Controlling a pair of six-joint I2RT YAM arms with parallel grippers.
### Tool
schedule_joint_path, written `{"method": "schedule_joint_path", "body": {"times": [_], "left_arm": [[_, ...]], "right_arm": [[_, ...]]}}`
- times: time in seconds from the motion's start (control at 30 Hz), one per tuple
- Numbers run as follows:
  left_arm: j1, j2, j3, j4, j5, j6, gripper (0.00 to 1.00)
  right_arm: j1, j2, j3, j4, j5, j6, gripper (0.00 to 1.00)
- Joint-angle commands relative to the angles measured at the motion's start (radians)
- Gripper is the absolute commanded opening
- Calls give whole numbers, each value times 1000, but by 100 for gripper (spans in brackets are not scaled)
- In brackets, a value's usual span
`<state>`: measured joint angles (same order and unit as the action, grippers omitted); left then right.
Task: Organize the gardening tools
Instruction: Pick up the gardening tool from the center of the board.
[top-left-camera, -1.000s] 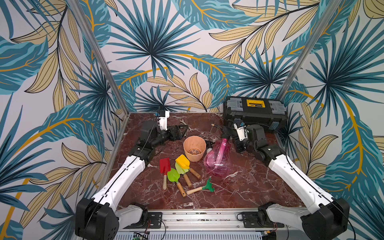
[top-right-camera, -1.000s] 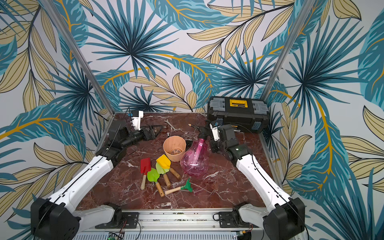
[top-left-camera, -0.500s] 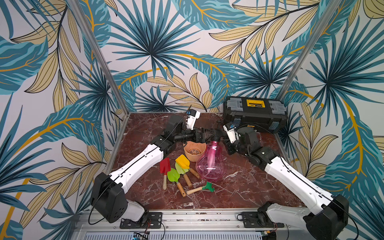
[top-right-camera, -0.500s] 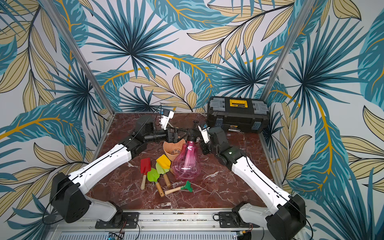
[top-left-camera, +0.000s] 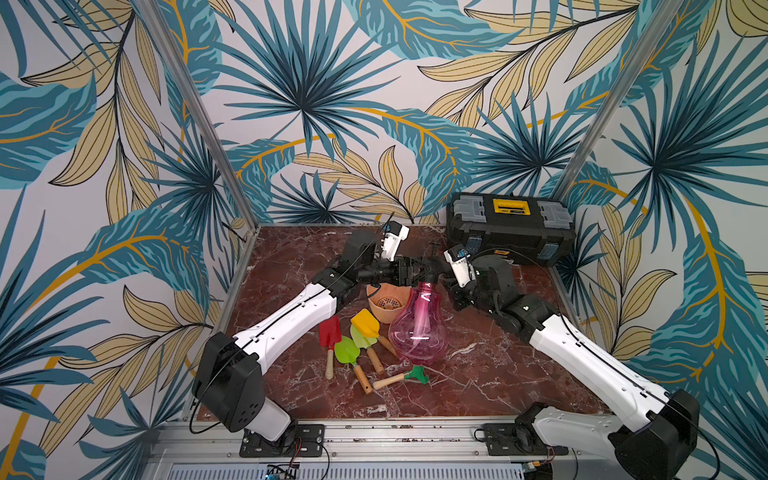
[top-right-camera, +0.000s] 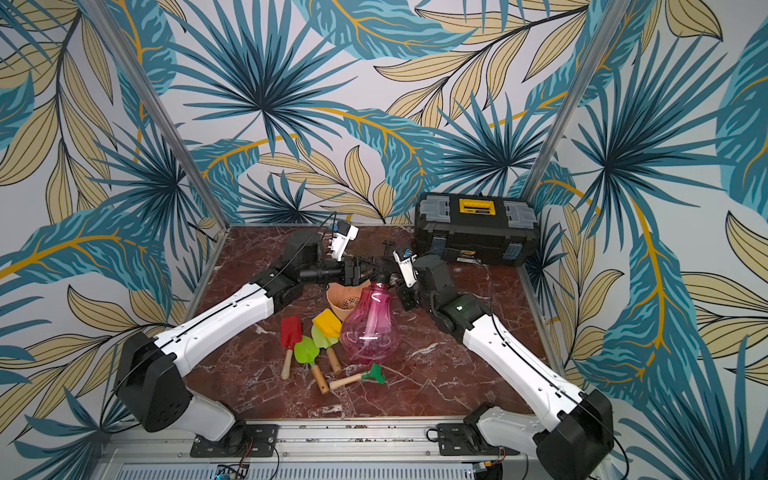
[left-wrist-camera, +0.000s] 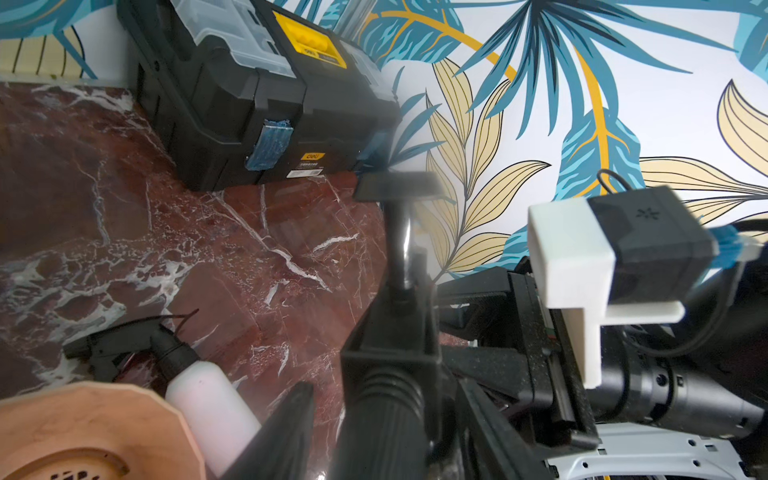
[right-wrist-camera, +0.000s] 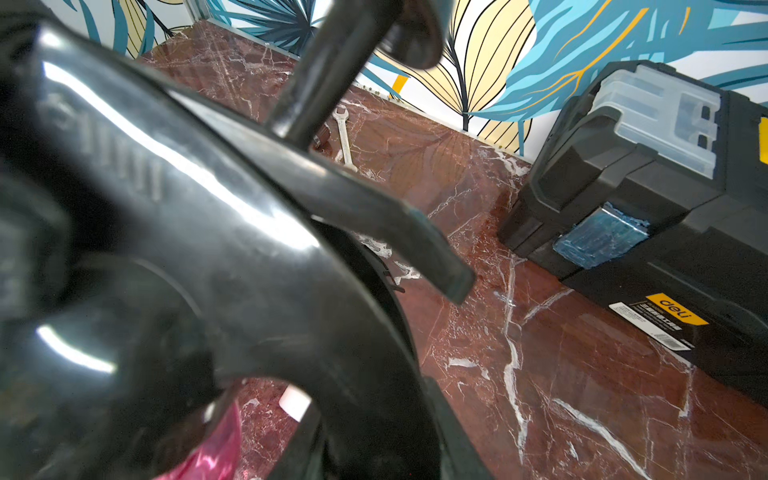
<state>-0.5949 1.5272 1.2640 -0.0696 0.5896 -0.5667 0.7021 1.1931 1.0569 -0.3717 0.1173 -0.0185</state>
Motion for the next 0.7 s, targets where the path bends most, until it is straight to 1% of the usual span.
{"method": "schedule_joint_path", "body": {"times": [0.0, 0.13, 0.27, 0.5, 0.53, 0.6, 0.67], "left_arm": [[-6, 10, -2, 70, 32, -13, 54], [-7, 10, -20, 133, 47, -33, 44], [-7, 8, -37, 187, 47, -50, 36], [-7, -2, -67, 259, 39, -68, 14], [-7, -4, -71, 268, 39, -68, 11], [-7, -5, -76, 290, 51, -67, 7], [-6, -7, -82, 311, 70, -61, 4]], "right_arm": [[14, -19, 37, 56, -46, 22, 15], [16, -14, 37, 57, -52, 29, 16], [16, -10, 34, 65, -62, 41, 16], [16, -13, 14, 84, -80, 63, 19], [16, -17, 8, 88, -82, 62, 21], [16, -29, -3, 94, -88, 54, 28], [15, -53, -20, 101, -89, 39, 40]]}}
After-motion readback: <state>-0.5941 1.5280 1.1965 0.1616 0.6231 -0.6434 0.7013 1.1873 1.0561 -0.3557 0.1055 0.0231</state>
